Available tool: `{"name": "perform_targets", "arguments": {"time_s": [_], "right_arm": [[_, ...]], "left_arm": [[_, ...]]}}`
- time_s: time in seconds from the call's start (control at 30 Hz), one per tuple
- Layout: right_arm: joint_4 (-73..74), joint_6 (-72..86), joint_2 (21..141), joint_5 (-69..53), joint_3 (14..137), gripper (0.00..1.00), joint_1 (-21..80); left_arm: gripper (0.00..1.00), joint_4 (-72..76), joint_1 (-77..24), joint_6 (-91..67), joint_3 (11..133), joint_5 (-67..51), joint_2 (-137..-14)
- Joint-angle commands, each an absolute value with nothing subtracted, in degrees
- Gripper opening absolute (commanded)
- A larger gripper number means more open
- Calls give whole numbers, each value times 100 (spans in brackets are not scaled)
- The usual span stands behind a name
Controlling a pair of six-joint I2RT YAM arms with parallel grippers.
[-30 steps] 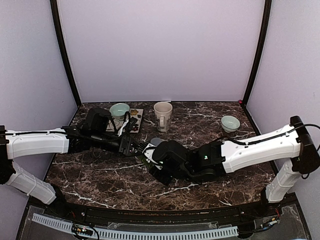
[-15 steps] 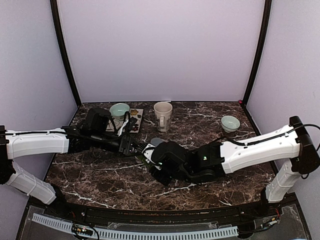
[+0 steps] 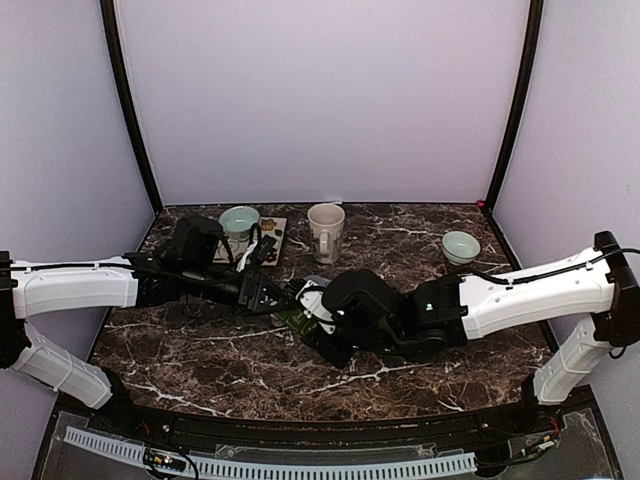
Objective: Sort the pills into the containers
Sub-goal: Open the lid of the pill container.
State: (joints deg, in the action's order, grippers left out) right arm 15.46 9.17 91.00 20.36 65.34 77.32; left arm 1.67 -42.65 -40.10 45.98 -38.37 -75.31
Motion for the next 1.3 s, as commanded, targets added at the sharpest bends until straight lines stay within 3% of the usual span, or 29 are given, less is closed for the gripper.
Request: {"name": "perform_targets", "arguments": {"time_s": [0.0, 0.53, 0.87, 1.1, 1.27], "right_arm": [[1098, 1328, 8676, 1416, 6328, 28, 7478], [597, 1687, 8403, 242, 5898, 30, 7003], [726, 1601, 8444, 239, 6027, 35, 6997], [974, 1388, 8461, 694, 6205, 46, 7158], [1279, 1172, 8628, 1249, 6472, 67, 7409]], "left_arm": [[0, -25, -4238, -3693, 4491, -3771, -7401], [0, -35, -4237, -3661, 4447, -3774, -7383], [0, -53, -4236, -3643, 4486, -3780, -7400], [0, -96, -4240, -3618, 4504, -3728, -7434], [0, -105, -4236, -3609, 4517, -3717, -7470]]}}
